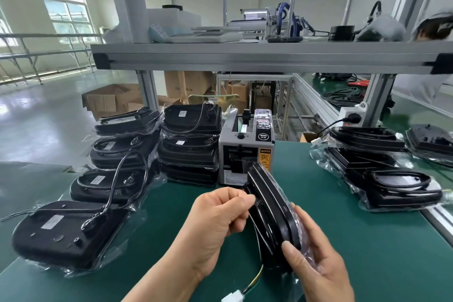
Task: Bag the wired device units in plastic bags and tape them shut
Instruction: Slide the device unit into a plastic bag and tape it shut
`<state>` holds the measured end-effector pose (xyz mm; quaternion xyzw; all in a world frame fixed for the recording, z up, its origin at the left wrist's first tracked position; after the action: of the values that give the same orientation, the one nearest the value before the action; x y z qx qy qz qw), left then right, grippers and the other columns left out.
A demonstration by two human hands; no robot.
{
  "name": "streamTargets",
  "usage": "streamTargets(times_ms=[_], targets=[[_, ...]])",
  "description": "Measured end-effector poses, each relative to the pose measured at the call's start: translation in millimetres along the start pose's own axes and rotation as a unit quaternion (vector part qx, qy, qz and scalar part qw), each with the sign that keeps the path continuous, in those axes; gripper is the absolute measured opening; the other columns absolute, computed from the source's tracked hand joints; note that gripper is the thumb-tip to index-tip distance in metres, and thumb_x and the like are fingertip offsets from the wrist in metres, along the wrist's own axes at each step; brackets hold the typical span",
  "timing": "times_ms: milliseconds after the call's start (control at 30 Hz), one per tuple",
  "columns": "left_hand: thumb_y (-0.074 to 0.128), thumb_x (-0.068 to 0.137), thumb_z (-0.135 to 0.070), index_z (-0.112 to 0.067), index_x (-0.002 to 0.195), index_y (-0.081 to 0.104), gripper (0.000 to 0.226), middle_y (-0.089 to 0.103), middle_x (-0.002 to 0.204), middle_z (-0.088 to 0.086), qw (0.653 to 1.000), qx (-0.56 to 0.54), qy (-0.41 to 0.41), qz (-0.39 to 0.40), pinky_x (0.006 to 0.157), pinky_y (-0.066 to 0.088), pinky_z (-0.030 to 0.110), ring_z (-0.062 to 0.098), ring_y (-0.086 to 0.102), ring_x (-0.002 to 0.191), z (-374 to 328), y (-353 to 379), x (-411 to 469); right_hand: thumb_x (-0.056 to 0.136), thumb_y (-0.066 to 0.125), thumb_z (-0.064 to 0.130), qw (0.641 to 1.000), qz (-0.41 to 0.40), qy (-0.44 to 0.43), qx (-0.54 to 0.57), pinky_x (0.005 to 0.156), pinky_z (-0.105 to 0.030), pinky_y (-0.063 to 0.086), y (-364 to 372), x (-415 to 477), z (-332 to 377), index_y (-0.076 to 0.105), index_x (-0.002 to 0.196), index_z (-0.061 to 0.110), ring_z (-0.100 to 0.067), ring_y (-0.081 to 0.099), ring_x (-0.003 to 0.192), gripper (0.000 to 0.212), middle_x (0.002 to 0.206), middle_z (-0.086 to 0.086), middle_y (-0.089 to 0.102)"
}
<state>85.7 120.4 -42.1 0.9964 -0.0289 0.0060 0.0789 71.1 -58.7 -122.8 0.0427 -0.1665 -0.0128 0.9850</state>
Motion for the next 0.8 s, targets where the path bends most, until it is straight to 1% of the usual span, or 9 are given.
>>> streamTargets(times_ms=[100, 167, 300, 367, 433, 500, 567, 667, 800], targets=[[0.072, 0.085, -0.017, -0.019, 0.061, 0.062, 0.026, 0.054, 0.062, 0.001, 1.000, 0.002, -0.006, 0.005, 0.057, 0.044, 0.017, 0.010, 0.047, 0.053, 3.0, -3.9, 0.0, 0.068, 0.074, 0.015, 1.000, 0.001, -0.006, -0.009, 0.086, -0.001, 0.043, -1.9, -0.9, -1.0, 0.059, 0.132, 0.028, 0.005, 0.063, 0.114, 0.067, 0.123, 0.020, 0.069], [0.071, 0.085, -0.017, -0.019, 0.061, 0.062, 0.026, 0.054, 0.062, 0.001, 1.000, 0.001, -0.008, 0.011, 0.057, 0.044, 0.017, 0.010, 0.046, 0.053, 5.3, -4.1, 0.2, 0.069, 0.075, 0.017, 1.000, 0.007, -0.007, -0.009, 0.089, -0.003, 0.044, -2.5, -1.0, -2.5, 0.058, 0.133, 0.029, 0.003, 0.062, 0.118, 0.068, 0.125, 0.020, 0.068], [0.073, 0.081, -0.019, -0.020, 0.060, 0.064, 0.023, 0.055, 0.063, 0.001, 1.000, 0.001, -0.013, 0.022, 0.056, 0.044, 0.016, 0.010, 0.046, 0.052, 6.5, -2.8, 0.3, 0.078, 0.075, 0.018, 1.000, 0.028, -0.006, 0.008, 0.101, -0.016, 0.046, -4.1, -1.7, -5.6, 0.059, 0.136, 0.031, -0.007, 0.059, 0.126, 0.061, 0.134, 0.013, 0.065], [0.078, 0.070, -0.028, -0.020, 0.061, 0.064, 0.018, 0.055, 0.063, 0.001, 0.999, 0.003, -0.015, 0.030, 0.056, 0.044, 0.016, 0.009, 0.047, 0.052, 4.5, -2.7, 0.1, 0.085, 0.076, 0.025, 0.999, 0.042, -0.005, 0.000, 0.106, -0.025, 0.045, -4.0, -2.9, -5.8, 0.057, 0.137, 0.039, -0.009, 0.055, 0.130, 0.057, 0.138, 0.012, 0.061], [0.079, 0.065, -0.032, -0.021, 0.060, 0.065, 0.018, 0.055, 0.063, 0.001, 0.999, 0.020, -0.016, 0.037, 0.056, 0.044, 0.017, 0.010, 0.047, 0.053, 4.5, -1.7, 1.1, 0.084, 0.070, 0.026, 0.999, 0.045, -0.002, -0.019, 0.108, -0.028, 0.044, -3.9, -3.9, -5.8, 0.054, 0.136, 0.045, -0.009, 0.054, 0.132, 0.058, 0.140, 0.014, 0.059], [0.077, 0.072, -0.025, -0.021, 0.061, 0.067, 0.015, 0.055, 0.062, 0.001, 0.998, 0.046, -0.018, 0.044, 0.057, 0.043, 0.017, 0.010, 0.047, 0.053, 5.5, 1.0, 3.7, 0.086, 0.067, 0.026, 0.998, 0.046, -0.001, -0.036, 0.108, -0.027, 0.045, -3.2, -4.3, -5.8, 0.052, 0.136, 0.048, -0.007, 0.054, 0.131, 0.057, 0.140, 0.017, 0.059], [0.075, 0.077, -0.021, -0.020, 0.065, 0.070, 0.014, 0.053, 0.061, 0.002, 0.997, 0.063, -0.024, 0.043, 0.060, 0.042, 0.019, 0.010, 0.045, 0.056, 6.7, 4.3, 6.9, 0.087, 0.066, 0.029, 0.998, 0.048, -0.001, -0.048, 0.108, -0.029, 0.045, -3.3, -5.0, -5.7, 0.051, 0.137, 0.049, -0.004, 0.053, 0.131, 0.056, 0.140, 0.020, 0.058], [0.076, 0.077, -0.021, -0.018, 0.068, 0.073, 0.010, 0.049, 0.062, 0.003, 0.995, 0.085, -0.031, 0.034, 0.065, 0.039, 0.025, 0.011, 0.041, 0.059, 7.5, 7.1, 11.0, 0.088, 0.065, 0.030, 0.998, 0.049, -0.001, -0.050, 0.108, -0.031, 0.043, -5.2, -5.5, -6.6, 0.050, 0.139, 0.048, -0.003, 0.053, 0.131, 0.055, 0.140, 0.020, 0.057], [0.077, 0.080, -0.019, -0.012, 0.066, 0.071, 0.016, 0.048, 0.061, 0.003, 0.989, 0.142, -0.014, 0.043, 0.055, 0.038, 0.014, 0.011, 0.039, 0.057, 8.0, 13.0, 15.1, 0.088, 0.065, 0.027, 0.998, 0.051, 0.007, -0.036, 0.106, -0.021, 0.045, -5.4, -6.6, -7.5, 0.050, 0.142, 0.038, -0.004, 0.054, 0.130, 0.057, 0.139, 0.020, 0.058]])
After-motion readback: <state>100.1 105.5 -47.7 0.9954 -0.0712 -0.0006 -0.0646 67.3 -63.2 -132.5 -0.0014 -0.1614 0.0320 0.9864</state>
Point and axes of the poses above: each hand's wrist, its own x-axis towards the middle knuckle, its own y-axis out of the palm, z = x × y, the point moved 3 cm from there along x, towards the middle knuckle
